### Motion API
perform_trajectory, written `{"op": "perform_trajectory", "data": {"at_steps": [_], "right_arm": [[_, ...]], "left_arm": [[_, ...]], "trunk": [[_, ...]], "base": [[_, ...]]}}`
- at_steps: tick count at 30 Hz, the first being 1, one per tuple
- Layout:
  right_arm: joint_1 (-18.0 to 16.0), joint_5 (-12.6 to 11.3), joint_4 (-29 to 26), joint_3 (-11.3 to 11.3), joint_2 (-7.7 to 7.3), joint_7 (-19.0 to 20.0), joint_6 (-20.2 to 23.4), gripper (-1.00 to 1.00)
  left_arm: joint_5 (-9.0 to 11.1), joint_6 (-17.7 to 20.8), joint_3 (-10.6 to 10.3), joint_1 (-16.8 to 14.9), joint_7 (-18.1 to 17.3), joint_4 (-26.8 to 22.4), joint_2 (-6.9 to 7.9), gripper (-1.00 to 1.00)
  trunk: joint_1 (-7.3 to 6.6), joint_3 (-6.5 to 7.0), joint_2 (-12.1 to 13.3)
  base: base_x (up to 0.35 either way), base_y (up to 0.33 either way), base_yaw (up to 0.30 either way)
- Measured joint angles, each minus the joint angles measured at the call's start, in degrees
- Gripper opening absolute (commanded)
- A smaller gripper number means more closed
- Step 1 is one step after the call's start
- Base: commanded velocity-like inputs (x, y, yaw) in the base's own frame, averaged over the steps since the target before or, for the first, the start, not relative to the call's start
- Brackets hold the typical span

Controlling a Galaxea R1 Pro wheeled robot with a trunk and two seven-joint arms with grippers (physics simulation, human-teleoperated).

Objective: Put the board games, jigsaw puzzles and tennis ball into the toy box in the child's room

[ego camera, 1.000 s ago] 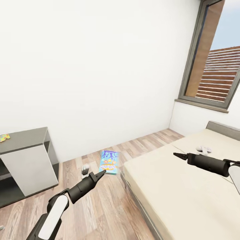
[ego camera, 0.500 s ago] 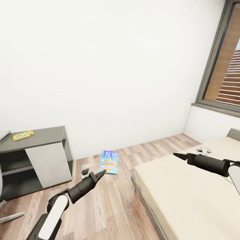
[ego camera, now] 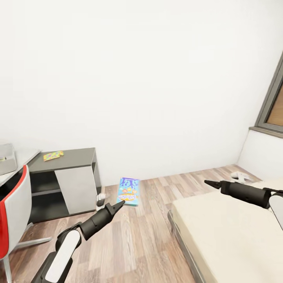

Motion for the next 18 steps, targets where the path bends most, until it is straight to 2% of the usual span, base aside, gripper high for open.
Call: {"op": "perform_trajectory", "data": {"at_steps": [13, 18], "right_arm": [[0.0, 0.0, 0.0, 0.3, 0.00, 0.0, 0.0, 1.00], [0.0, 0.0, 0.0, 1.2, 0.00, 0.0, 0.0, 1.00]], "left_arm": [[0.0, 0.0, 0.0, 0.0, 0.2, 0.3, 0.00, -1.00], [0.0, 0.0, 0.0, 0.0, 0.2, 0.3, 0.00, -1.00]], "trunk": [[-2.86, 2.69, 5.2], [-3.96, 3.72, 7.2]], "base": [[0.000, 0.000, 0.278], [0.000, 0.000, 0.278]]}}
